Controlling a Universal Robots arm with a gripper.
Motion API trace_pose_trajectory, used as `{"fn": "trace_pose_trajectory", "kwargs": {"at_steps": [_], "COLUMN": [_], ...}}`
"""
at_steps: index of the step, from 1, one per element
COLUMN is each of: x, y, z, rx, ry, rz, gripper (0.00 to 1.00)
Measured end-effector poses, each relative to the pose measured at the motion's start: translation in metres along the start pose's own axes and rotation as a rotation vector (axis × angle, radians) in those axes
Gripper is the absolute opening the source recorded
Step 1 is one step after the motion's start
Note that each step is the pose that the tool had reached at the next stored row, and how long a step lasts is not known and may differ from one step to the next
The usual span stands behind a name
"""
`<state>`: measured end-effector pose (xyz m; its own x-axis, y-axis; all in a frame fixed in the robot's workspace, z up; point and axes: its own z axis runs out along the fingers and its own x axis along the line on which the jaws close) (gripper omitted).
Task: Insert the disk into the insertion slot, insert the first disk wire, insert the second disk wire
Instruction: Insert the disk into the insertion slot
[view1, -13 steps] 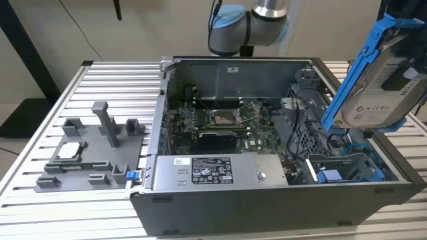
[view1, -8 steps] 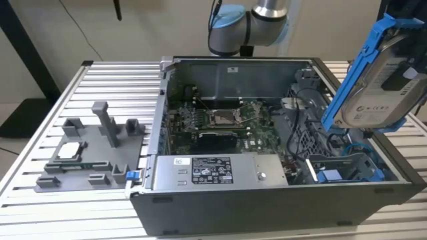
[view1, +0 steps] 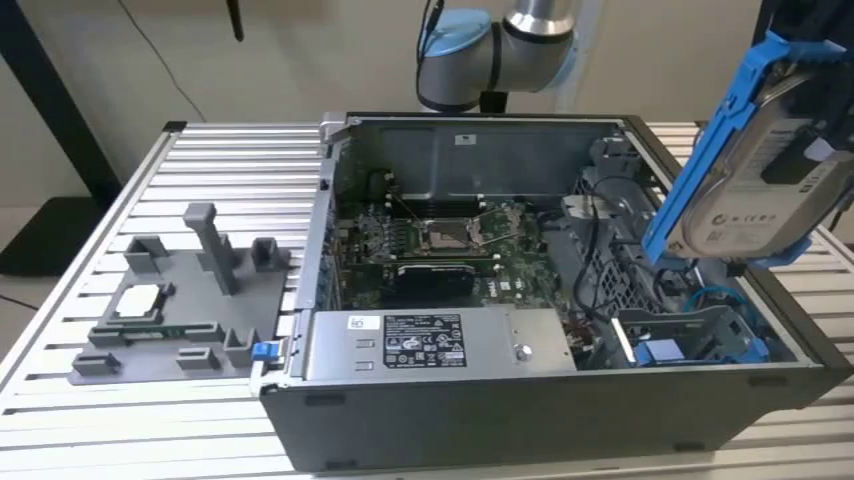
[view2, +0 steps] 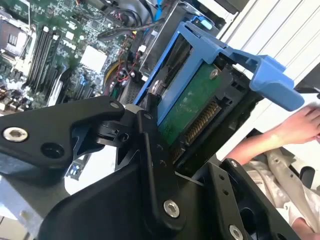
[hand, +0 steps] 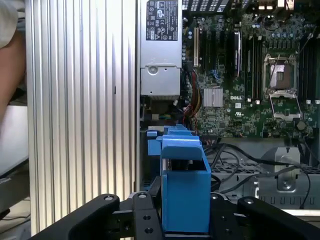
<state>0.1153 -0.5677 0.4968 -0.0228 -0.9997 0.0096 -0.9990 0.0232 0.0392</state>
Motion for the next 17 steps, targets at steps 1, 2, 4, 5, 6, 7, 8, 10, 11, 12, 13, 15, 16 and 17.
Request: {"fn": "trace_pose_trajectory", "kwargs": {"at_steps": [1,2,4,5,6,7,8,10,11,12,13,15,16,17], "x": [0.0,0.0,0.0,0.0,0.0,0.0,0.0,-0.0001,-0.0001,-0.0001,-0.0001,-0.0002,-0.0002,-0.0002], "y": [-0.0003,-0.0006,-0.0012,-0.0015,-0.0018,-0.0021,-0.0025,-0.0031,-0.0034,-0.0038,-0.0042,-0.005,-0.0055,-0.0059], "z": [0.0007,0.0018,0.0038,0.0048,0.0057,0.0067,0.0076,0.0093,0.0103,0.0113,0.0125,0.0146,0.0158,0.017], "rx": [0.0,0.0,0.0,0.0,0.0,0.0,0.0,0.0,0.0,0.0,0.0,0.0,0.0,0.0], "ry": [-0.0001,-0.0001,-0.0003,-0.0001,-0.0001,-0.0002,-0.0002,-0.0002,-0.0002,0.0,-0.0001,-0.0001,-0.0001,-0.0003], "rz": [0.0,0.0,0.0,0.0,0.0,0.0,0.0,0.0,0.0,0.0,0.0,0.0,0.0,0.0], "gripper": [0.0,0.0,0.0,0.0,0.0,0.0,0.0,0.0,0.0,0.0,0.0,0.0,0.0,0.0]}}
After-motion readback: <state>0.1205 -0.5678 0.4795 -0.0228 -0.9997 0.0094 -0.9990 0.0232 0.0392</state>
